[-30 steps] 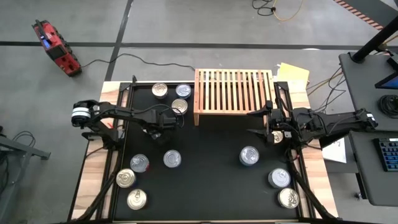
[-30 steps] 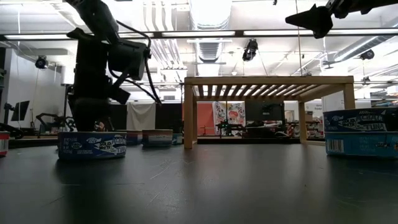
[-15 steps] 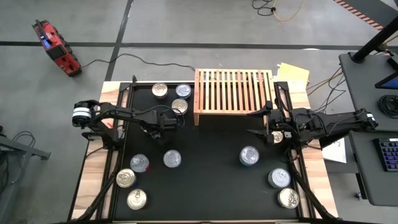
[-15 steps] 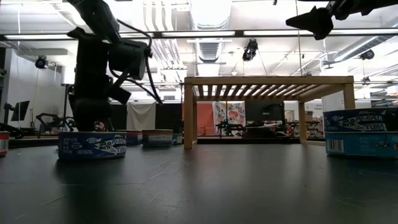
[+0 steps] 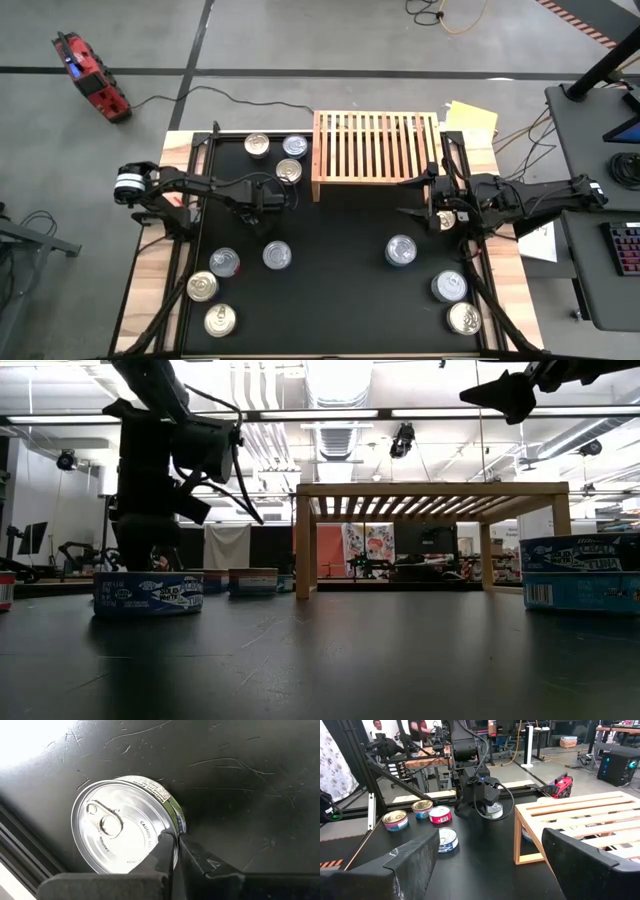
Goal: Stack canned seafood by type on shelf
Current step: Put the green tuna can on the shelf
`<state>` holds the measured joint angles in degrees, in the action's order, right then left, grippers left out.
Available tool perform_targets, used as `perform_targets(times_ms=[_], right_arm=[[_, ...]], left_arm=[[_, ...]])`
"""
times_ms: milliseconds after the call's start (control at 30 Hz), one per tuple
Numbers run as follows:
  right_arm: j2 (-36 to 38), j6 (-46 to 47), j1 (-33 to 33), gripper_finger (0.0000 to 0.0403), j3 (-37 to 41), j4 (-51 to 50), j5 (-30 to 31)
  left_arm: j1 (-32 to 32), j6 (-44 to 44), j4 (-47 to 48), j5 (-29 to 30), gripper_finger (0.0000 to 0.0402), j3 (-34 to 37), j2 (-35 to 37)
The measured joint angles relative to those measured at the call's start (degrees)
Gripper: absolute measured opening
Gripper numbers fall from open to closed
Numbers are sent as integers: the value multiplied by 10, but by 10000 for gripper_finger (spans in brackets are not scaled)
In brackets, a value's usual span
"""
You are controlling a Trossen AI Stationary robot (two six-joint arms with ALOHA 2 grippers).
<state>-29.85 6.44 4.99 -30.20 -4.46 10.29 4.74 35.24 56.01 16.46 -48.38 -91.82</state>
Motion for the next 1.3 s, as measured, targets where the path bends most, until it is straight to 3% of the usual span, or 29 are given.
perform_targets(times_ms=[267,500,1000,1300], right_arm=[[0,0,0,343,0,0,0],[0,0,0,343,0,-1,-3],[0,0,0,343,0,-9,-3],[0,0,0,343,0,-9,-3]], left_arm=[[-8,-4,11,-16,0,-13,0],[-25,-36,-11,-102,2,-41,0],[-56,-28,-14,-89,0,-43,18],[-66,68,29,-70,8,-44,115]])
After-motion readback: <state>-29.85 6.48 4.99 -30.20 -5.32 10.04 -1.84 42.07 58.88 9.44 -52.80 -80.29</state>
